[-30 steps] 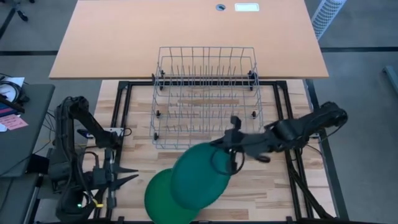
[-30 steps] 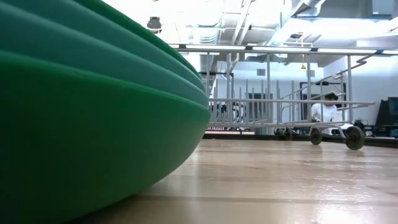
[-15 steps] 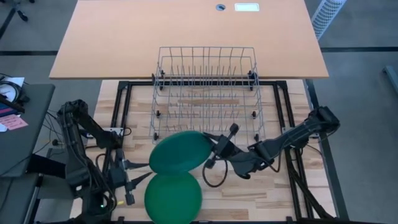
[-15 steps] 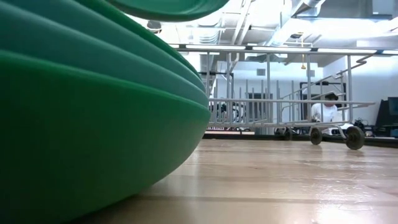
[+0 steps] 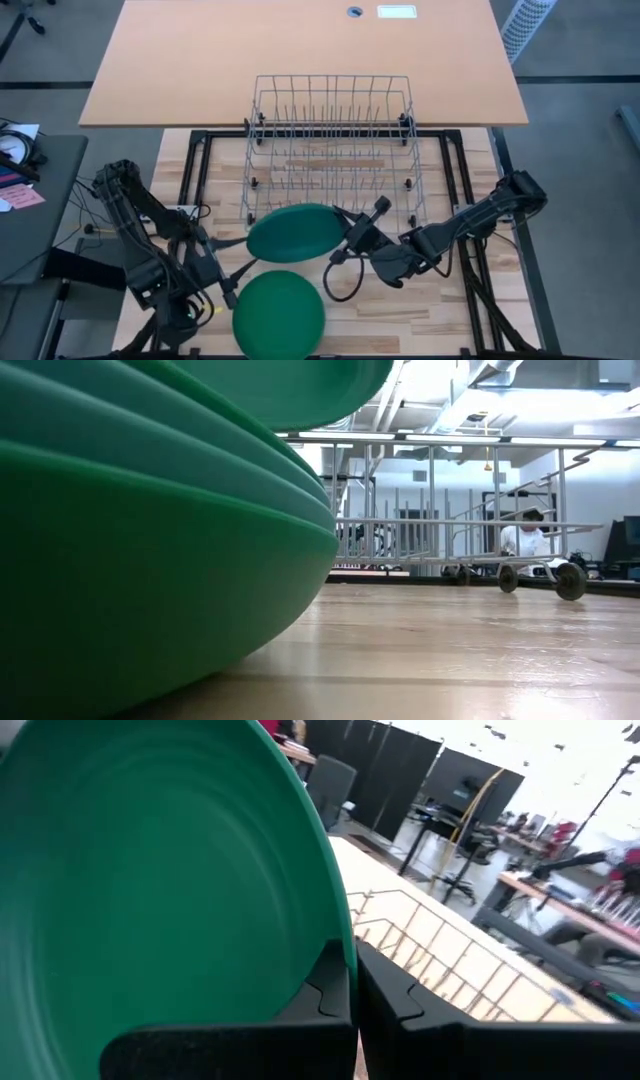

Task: Sort dishes
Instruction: Put the dark blue plate in the dish rack

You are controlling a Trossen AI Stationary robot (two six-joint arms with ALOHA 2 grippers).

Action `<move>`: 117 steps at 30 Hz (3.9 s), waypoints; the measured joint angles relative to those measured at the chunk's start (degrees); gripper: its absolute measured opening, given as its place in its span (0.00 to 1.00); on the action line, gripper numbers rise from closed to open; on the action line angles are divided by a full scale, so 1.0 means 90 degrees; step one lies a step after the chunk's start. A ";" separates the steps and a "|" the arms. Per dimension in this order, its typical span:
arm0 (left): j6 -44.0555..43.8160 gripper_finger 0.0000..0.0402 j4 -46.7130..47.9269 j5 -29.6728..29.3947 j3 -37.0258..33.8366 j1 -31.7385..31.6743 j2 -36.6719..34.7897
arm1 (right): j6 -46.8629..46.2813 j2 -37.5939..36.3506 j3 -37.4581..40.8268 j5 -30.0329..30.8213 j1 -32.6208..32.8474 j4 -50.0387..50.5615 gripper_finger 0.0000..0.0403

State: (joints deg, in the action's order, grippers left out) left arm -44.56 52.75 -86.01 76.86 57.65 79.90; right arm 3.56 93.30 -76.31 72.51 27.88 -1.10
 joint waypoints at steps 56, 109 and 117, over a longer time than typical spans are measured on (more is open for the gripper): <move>0.0491 0.02 0.1400 -0.0030 0.0369 -0.1878 -0.0052 | 0.2138 -0.0002 0.0000 0.0321 -0.0304 -0.1265 0.02; 0.5623 0.00 0.0626 0.1551 0.4090 -0.3886 -0.0638 | -0.3183 -0.3629 0.0168 -0.1808 0.0577 0.6974 0.36; 0.5546 0.00 0.0629 0.2458 0.4024 -0.4626 -0.0641 | -0.3316 -0.5243 0.1932 -0.2221 0.0675 0.6395 0.36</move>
State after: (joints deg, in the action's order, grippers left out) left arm 5.35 58.42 -63.89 113.08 16.02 74.13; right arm -26.28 46.11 -58.92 52.52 33.96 56.45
